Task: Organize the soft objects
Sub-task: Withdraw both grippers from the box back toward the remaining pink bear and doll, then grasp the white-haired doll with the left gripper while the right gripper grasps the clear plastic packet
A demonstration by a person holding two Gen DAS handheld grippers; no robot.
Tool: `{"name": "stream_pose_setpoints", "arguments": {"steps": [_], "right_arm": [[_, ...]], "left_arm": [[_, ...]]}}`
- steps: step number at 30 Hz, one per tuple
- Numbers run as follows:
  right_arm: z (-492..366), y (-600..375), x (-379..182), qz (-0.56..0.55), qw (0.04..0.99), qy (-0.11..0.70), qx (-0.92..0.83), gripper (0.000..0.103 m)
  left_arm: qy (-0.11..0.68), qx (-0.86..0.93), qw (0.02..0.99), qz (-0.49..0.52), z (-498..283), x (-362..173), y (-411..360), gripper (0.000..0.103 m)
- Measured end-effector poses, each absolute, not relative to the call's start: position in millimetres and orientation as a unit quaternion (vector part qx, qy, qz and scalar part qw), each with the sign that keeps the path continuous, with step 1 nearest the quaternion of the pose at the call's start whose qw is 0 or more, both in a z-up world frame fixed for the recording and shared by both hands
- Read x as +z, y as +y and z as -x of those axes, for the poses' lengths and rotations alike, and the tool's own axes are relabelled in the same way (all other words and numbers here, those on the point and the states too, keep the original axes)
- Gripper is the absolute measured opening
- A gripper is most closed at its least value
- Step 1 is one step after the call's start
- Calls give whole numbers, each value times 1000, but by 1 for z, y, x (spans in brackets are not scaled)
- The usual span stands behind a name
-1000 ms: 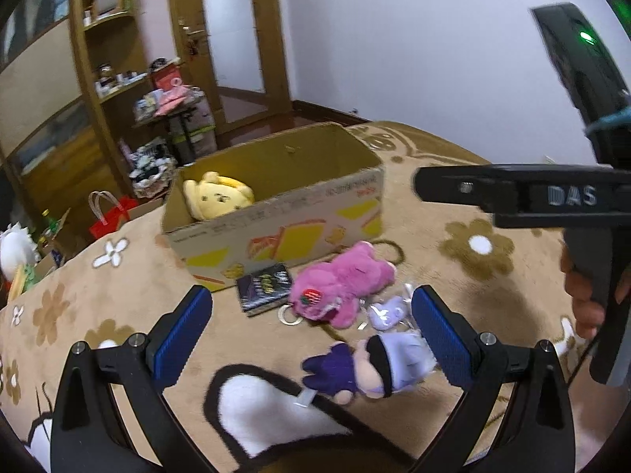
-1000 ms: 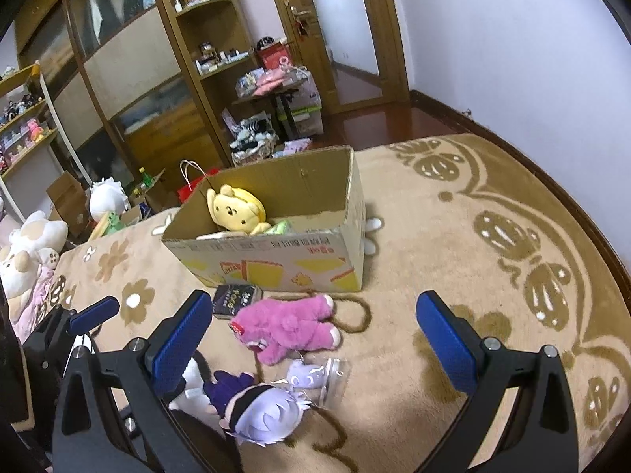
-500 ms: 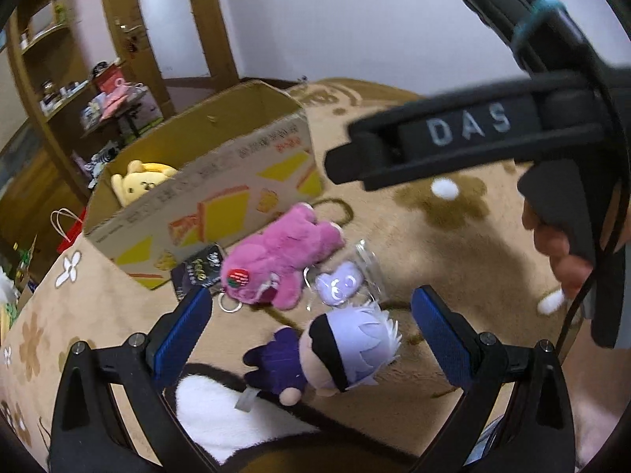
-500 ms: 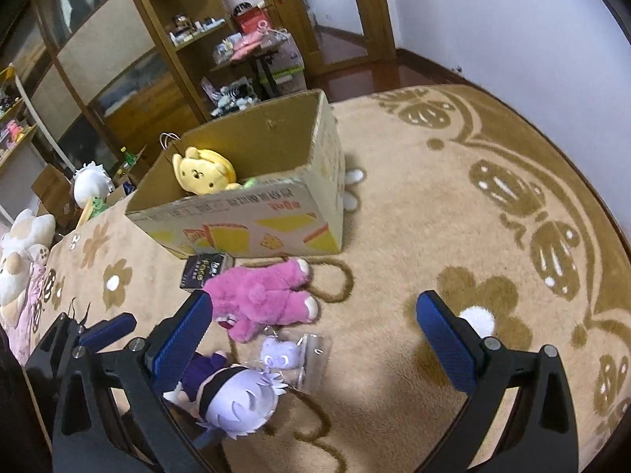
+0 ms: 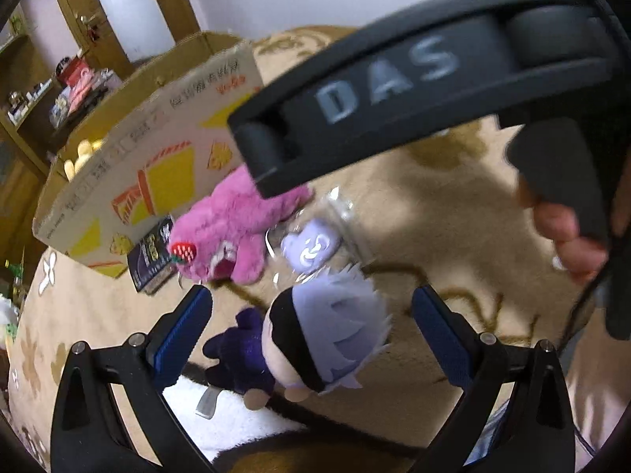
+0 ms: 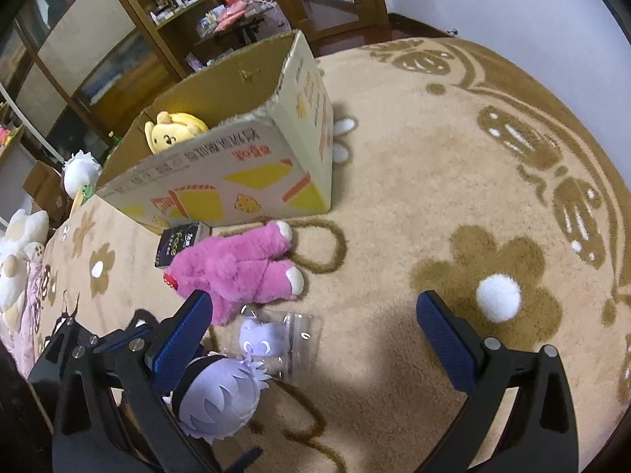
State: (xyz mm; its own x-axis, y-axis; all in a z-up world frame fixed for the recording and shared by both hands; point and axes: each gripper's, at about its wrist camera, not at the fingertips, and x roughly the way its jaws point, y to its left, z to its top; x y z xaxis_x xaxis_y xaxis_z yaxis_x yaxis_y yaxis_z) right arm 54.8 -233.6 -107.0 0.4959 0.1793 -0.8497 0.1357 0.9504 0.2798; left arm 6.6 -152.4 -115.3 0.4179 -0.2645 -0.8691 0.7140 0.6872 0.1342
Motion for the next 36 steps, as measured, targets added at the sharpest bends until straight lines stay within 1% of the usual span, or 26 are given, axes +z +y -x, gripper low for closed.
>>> {"name": "stream_pose_setpoints", "arguments": {"steps": [5, 8, 10, 12, 14, 15, 16, 18, 20, 22, 24, 26, 28, 29, 31, 32, 36], "right_arm": [[-55, -229, -120, -156, 834, 529, 18, 103], [-55, -224, -128, -149, 825, 545, 27, 103], [-56, -219, -131, -143, 821, 551, 37, 103], [-57, -214, -134, -142, 817, 556, 50, 103], [-58, -210, -138, -146, 810, 565, 61, 99], [-59, -209, -140, -147, 807, 569, 64, 96], [-59, -208, -142, -149, 805, 571, 66, 95], [-61, -206, -146, -152, 800, 576, 70, 87], [-63, -205, -149, -154, 798, 579, 68, 82], [-65, -204, -151, -155, 798, 579, 67, 71], [-66, -203, -153, -152, 796, 581, 68, 48], [-66, -201, -153, -164, 793, 581, 83, 40], [-65, -200, -150, -156, 797, 577, 84, 36], [-64, -198, -147, -153, 801, 573, 87, 26], [-63, -198, -140, -157, 806, 563, 89, 22], [-62, -198, -138, -160, 807, 561, 92, 20], [-61, -198, -134, -172, 808, 556, 95, 15]], "left_arm": [[478, -271, 800, -241, -23, -127, -145, 100], [488, -276, 799, -219, -28, -127, -140, 96], [500, -283, 792, -207, -30, -128, -137, 87], [517, -290, 782, -195, -32, -131, -136, 83], [520, -294, 779, -188, -33, -131, -134, 79], [523, -298, 777, -182, -33, -130, -134, 75], [527, -300, 775, -177, -35, -129, -133, 74], [533, -300, 773, -167, -38, -129, -130, 74], [539, -300, 772, -155, -40, -128, -125, 74], [544, -302, 770, -143, -42, -127, -122, 69], [547, -305, 768, -132, -42, -126, -118, 66], [548, -305, 769, -127, -41, -125, -118, 63], [547, -306, 770, -120, -40, -123, -116, 58], [548, -305, 770, -114, -39, -121, -111, 58], [550, -299, 774, -98, -39, -118, -104, 54], [549, -296, 776, -93, -39, -117, -102, 54], [544, -282, 786, -86, -36, -110, -92, 53]]}}
